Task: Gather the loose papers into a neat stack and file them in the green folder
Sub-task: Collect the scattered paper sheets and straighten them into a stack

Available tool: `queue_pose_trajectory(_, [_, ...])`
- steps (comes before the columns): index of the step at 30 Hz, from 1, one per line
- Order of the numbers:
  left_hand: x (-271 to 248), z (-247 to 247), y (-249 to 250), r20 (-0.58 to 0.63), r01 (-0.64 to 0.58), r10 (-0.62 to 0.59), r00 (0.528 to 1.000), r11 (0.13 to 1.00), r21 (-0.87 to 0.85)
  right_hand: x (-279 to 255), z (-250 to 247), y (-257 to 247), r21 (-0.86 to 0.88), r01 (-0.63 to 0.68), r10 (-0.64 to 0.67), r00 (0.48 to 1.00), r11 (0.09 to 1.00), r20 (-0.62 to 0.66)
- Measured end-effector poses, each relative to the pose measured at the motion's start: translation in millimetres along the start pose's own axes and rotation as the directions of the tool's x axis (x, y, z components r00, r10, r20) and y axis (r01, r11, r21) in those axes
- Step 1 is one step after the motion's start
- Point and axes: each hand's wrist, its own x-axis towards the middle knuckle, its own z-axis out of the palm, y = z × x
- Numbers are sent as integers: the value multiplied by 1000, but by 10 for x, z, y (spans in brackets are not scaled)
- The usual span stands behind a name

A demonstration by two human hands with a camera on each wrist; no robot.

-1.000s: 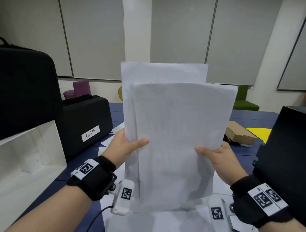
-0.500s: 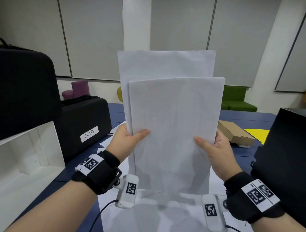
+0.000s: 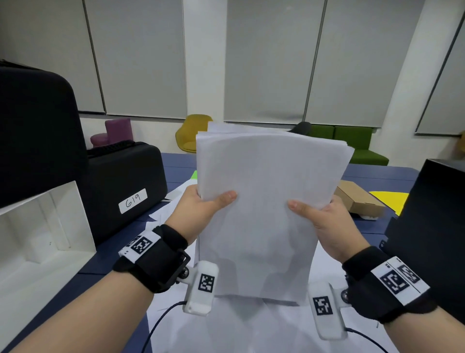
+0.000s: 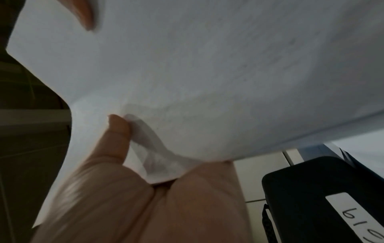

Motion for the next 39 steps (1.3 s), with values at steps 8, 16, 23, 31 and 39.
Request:
queue_pose_trajectory(8, [-8, 47, 3, -33, 1, -6, 999, 989, -151, -28, 24, -21, -16, -33, 34, 997, 999, 64])
queue_pose_trajectory(16, [-28, 72, -32, -79, 21, -31, 996, 992, -126, -54, 30, 32, -78, -44, 48, 998, 996, 49])
queue_pose_trajectory(23, [-161, 54, -80, -22, 42, -45, 999, 993, -114, -156, 14, 111, -113, -59, 69, 994, 992, 82])
queue_pose_trajectory(31, [-140, 182, 47, -13, 28, -30, 999, 989, -145, -99, 80, -93, 2, -85, 85, 996, 996, 37])
queue_pose_trajectory(39, [-128, 214, 167, -150, -196, 195, 969, 981, 2, -80, 34, -261, -67, 166, -173, 978, 984, -113])
